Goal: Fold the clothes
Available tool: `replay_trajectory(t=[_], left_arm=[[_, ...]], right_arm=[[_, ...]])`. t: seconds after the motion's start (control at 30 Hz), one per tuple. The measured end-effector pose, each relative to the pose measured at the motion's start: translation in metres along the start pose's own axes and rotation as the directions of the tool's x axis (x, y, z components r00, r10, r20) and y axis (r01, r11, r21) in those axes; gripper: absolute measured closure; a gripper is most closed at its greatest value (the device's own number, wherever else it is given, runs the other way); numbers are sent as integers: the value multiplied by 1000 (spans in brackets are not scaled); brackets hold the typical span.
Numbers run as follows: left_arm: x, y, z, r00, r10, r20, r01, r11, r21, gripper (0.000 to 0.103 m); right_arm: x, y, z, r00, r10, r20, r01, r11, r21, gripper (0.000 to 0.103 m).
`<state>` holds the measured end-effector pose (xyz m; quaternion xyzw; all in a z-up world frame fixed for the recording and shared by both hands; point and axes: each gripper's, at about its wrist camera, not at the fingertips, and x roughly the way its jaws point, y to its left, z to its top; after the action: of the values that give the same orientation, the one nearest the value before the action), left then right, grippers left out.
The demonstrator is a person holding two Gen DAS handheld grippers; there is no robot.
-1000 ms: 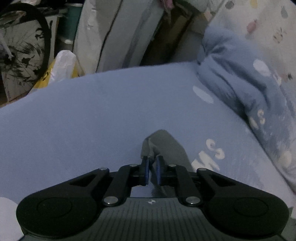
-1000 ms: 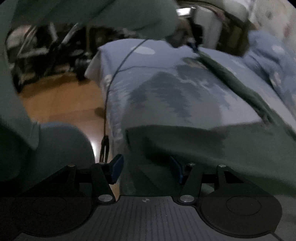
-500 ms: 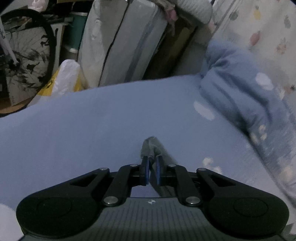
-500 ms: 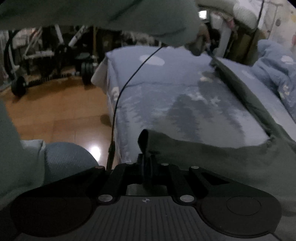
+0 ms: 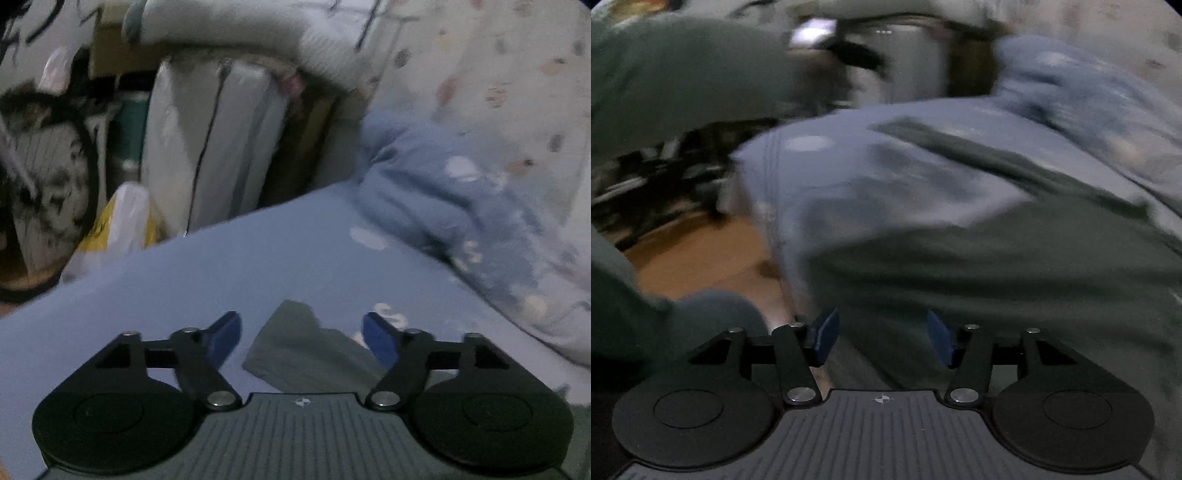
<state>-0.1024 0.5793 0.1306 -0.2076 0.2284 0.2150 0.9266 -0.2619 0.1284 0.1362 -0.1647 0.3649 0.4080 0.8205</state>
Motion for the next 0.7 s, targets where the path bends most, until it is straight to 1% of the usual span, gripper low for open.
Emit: replay_trajectory(t=[0.07, 0.13, 0.2, 0.23, 0.27, 0.3, 0.33, 0.4, 0.43, 0.47, 0.5, 0.53, 0.57, 0.63, 0.67, 0.7], left_arm=[[-32, -16, -7, 998, -66, 18, 65, 997, 44, 19], [-63, -38, -19, 992, -121, 19, 118, 988, 97, 18], [-95, -66, -35, 983, -182, 20, 176, 971, 164, 16], [-111, -81, -44, 977, -213, 19, 205, 958, 200, 15], [-128, -99, -56, 968, -250, 19, 238, 940, 243, 14], [-144, -118, -69, 957, -291, 14, 275, 918, 286, 12], [-156, -137, -84, 941, -339, -8, 324, 892, 315, 8], [-180, -173, -114, 901, -430, -54, 418, 830, 369, 3], [-191, -192, -129, 876, -475, -85, 468, 792, 392, 3], [-199, -211, -148, 834, -534, -139, 540, 739, 403, 3], [-208, -230, -167, 789, -584, -190, 604, 683, 411, 3], [-215, -248, -188, 754, -617, -226, 645, 630, 431, 3], [-220, -264, -210, 728, -632, -265, 673, 584, 454, 3], [-230, -298, -253, 675, -653, -343, 722, 487, 491, 3], [-234, -315, -276, 651, -656, -383, 742, 441, 505, 3], [-236, -328, -297, 636, -652, -413, 752, 403, 522, 3]], right_arm=[[-25, -27, -26, 993, -111, -26, 112, 994, 18, 41], [-43, -50, -52, 972, -224, -76, 226, 974, 20, 40], [-59, -71, -75, 947, -297, -120, 304, 951, 47, 40], [-69, -81, -86, 929, -341, -142, 352, 934, 61, 40], [-78, -90, -95, 916, -371, -152, 385, 920, 76, 40], [-87, -98, -102, 906, -391, -160, 409, 907, 99, 39], [-96, -106, -110, 896, -411, -169, 433, 893, 122, 38], [-109, -118, -121, 883, -434, -177, 463, 867, 184, 30], [-117, -125, -128, 879, -442, -176, 473, 852, 224, 27], [-125, -135, -137, 876, -451, -171, 482, 836, 262, 23], [-131, -140, -147, 865, -471, -172, 501, 822, 270, 23], [-136, -146, -157, 854, -491, -173, 521, 808, 276, 23], [-141, -151, -167, 842, -511, -174, 540, 793, 283, 23], [-148, -165, -184, 847, -491, -206, 532, 780, 331, 23], [-151, -172, -192, 850, -479, -221, 527, 772, 355, 23], [-155, -178, -200, 852, -466, -237, 523, 764, 379, 23]])
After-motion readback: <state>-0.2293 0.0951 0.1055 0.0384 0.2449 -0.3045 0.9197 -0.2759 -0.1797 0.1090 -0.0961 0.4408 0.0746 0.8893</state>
